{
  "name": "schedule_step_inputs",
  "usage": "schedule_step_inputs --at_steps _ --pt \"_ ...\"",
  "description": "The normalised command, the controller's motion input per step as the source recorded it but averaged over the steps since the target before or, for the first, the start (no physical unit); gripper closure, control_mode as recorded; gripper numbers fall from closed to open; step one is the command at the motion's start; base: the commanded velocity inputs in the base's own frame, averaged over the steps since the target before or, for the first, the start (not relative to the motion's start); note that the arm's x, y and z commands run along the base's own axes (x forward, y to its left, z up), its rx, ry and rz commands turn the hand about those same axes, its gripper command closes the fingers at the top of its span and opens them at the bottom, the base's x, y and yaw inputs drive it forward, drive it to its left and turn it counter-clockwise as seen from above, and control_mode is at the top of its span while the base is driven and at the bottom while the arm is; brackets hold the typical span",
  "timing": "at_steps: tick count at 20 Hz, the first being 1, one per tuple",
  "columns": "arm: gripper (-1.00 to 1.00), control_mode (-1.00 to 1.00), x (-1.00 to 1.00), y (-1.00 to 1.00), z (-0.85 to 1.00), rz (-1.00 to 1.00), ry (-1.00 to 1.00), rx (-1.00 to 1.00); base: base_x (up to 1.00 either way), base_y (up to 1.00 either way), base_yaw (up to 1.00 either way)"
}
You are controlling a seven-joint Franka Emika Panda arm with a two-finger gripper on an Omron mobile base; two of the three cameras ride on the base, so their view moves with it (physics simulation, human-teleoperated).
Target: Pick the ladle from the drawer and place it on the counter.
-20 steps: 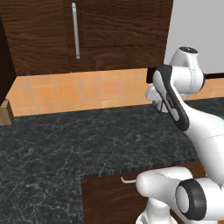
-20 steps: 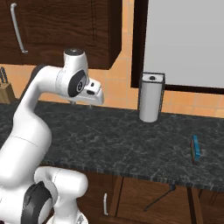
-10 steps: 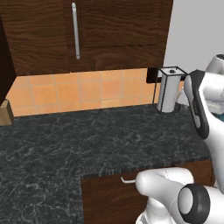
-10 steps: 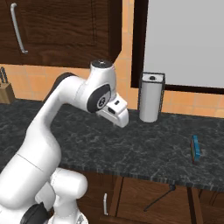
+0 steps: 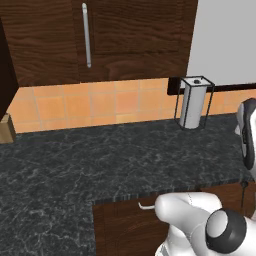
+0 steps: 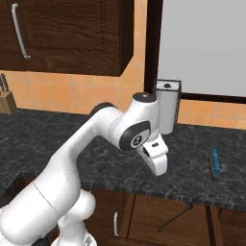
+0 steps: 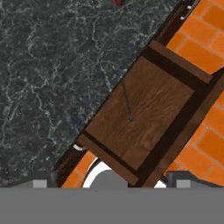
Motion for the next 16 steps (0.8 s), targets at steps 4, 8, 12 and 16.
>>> schedule_step_inputs --at_steps 4,8,12,16 --pt "-1.00 -1.00 -1.00 -0.82 -0.68 -0.11 -0.06 0.17 0.00 0.00 0.00" --pt "-1.00 -1.00 -0.61 -0.89 -0.81 -0.31 0.06 0.31 0.00 0.00 0.00" --pt "-1.00 -1.00 0.35 -0.63 -0.72 -0.39 0.34 0.24 0.00 0.00 0.00" --pt "-1.00 -1.00 0.29 -0.49 -0.79 -0.37 0.46 0.26 0.00 0.00 0.00"
